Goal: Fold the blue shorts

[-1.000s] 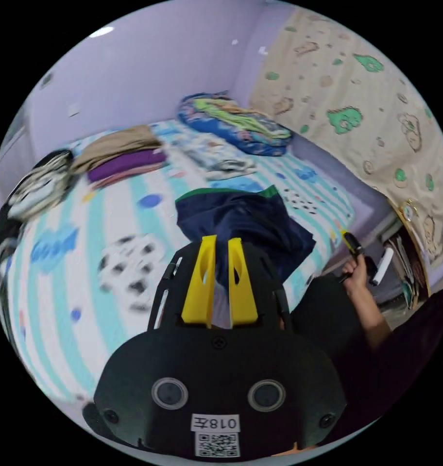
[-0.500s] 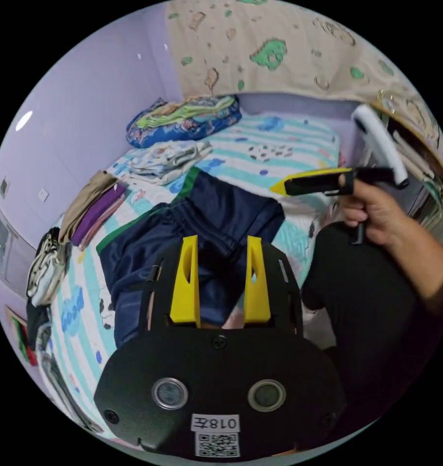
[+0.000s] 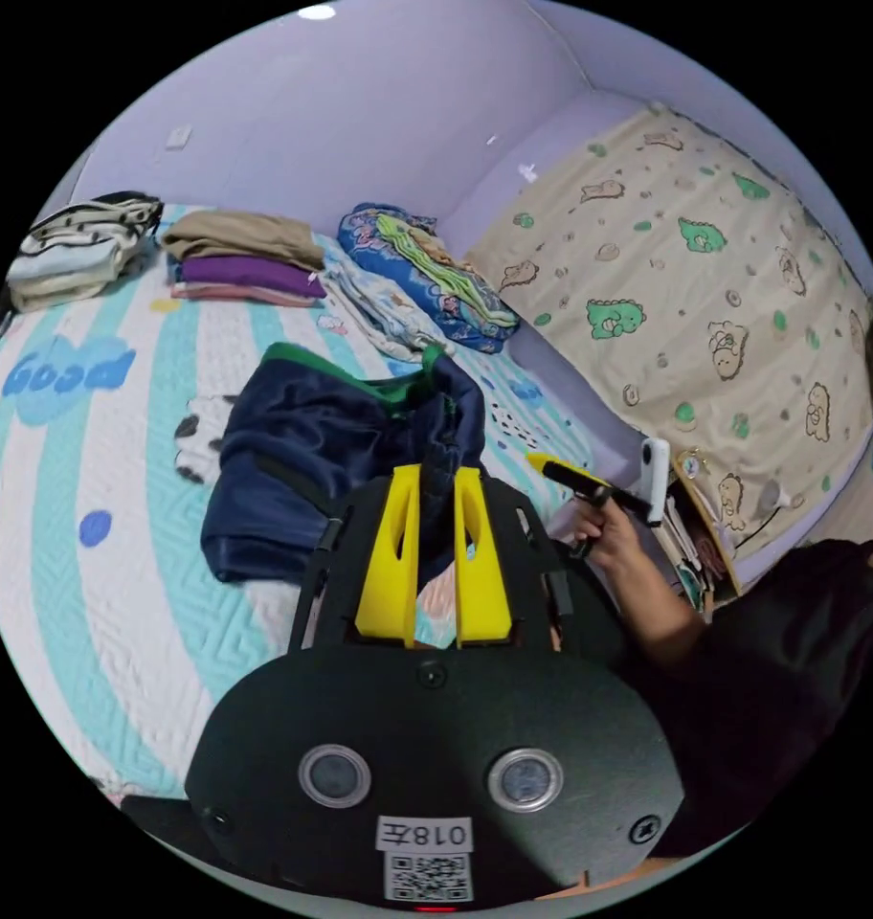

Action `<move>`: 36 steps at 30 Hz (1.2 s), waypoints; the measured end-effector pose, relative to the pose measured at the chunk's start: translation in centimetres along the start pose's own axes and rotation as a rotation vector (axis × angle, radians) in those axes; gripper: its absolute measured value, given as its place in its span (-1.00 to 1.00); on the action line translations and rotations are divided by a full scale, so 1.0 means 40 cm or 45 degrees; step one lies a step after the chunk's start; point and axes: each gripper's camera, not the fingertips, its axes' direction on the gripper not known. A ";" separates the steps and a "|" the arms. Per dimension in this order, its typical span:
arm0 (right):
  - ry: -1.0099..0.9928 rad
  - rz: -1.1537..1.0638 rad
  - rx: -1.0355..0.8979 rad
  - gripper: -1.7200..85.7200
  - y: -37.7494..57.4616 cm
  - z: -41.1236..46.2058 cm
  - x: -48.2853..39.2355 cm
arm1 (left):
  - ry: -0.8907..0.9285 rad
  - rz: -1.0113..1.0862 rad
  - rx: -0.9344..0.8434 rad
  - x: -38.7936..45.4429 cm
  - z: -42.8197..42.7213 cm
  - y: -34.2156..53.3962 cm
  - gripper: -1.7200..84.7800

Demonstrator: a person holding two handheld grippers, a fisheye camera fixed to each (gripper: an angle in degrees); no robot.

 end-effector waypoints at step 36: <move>-0.288 0.951 0.148 -0.88 0.028 -0.130 0.426 | -0.156 -0.771 0.642 -1.016 -0.836 0.966 -0.84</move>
